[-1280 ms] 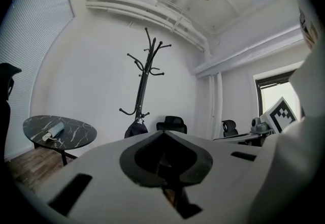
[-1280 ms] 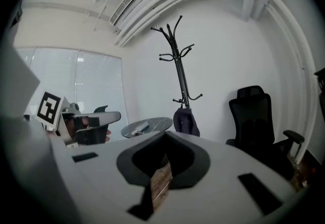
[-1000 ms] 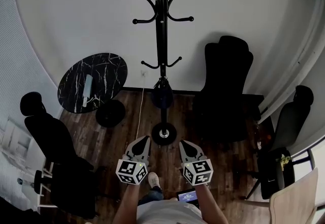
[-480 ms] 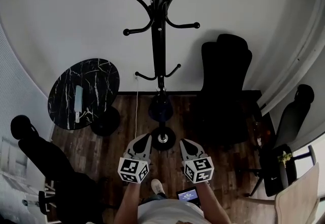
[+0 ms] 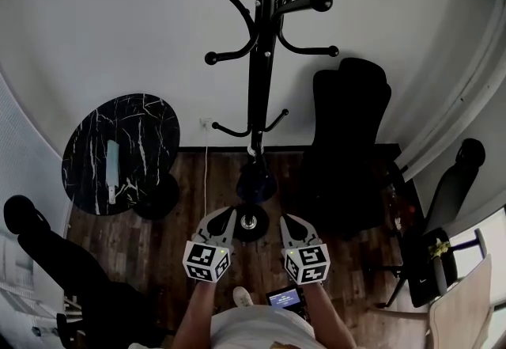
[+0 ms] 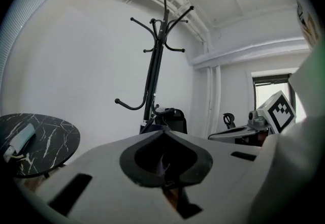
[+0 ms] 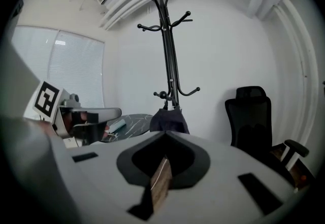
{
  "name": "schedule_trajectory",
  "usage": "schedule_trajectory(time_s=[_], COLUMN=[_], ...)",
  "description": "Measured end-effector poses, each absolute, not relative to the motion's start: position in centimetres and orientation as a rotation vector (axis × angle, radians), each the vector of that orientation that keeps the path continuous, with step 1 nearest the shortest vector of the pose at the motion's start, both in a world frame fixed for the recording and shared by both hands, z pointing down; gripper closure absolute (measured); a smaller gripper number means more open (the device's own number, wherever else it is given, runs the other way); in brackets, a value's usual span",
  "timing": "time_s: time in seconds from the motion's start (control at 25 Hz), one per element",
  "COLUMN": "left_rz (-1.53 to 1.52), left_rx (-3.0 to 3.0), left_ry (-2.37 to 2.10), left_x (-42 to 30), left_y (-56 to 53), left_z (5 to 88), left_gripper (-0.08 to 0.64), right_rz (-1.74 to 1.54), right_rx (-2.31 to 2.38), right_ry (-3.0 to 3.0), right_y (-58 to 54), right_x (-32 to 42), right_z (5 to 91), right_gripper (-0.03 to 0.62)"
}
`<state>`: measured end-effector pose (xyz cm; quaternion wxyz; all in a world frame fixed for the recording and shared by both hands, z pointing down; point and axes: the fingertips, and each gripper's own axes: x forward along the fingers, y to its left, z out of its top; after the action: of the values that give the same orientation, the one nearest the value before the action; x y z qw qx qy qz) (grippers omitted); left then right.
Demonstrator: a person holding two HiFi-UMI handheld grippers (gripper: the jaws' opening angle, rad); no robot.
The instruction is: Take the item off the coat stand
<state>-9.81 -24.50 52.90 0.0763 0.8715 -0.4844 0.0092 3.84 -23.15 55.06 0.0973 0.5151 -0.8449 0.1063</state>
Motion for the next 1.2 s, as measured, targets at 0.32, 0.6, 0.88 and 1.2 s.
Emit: schedule_trajectory(time_s=[0.32,0.6,0.88,1.2], left_rz=[0.002,-0.031,-0.008,0.008], left_rx=[2.628,2.592,2.554,2.520], left_ry=[-1.365,-1.379,-1.464,-1.463], left_x=[-9.4,-10.3,-11.4,-11.4], left_y=[-25.6,-25.6,-25.7,-26.0], left_z=[53.3,53.2,53.5,54.7], left_gripper=[0.540,0.540,0.540,0.540], right_rz=[0.395,0.327,0.307,0.375], right_rx=[1.607,1.618,1.616,1.648], right_ry=[-2.485,-2.442,-2.416,-2.394], right_y=[-23.2,-23.0,-23.3,-23.7], right_x=[3.9,4.5,4.6,5.4], right_z=[55.1,54.8,55.4,56.9], right_gripper=[0.581,0.580,0.580,0.580])
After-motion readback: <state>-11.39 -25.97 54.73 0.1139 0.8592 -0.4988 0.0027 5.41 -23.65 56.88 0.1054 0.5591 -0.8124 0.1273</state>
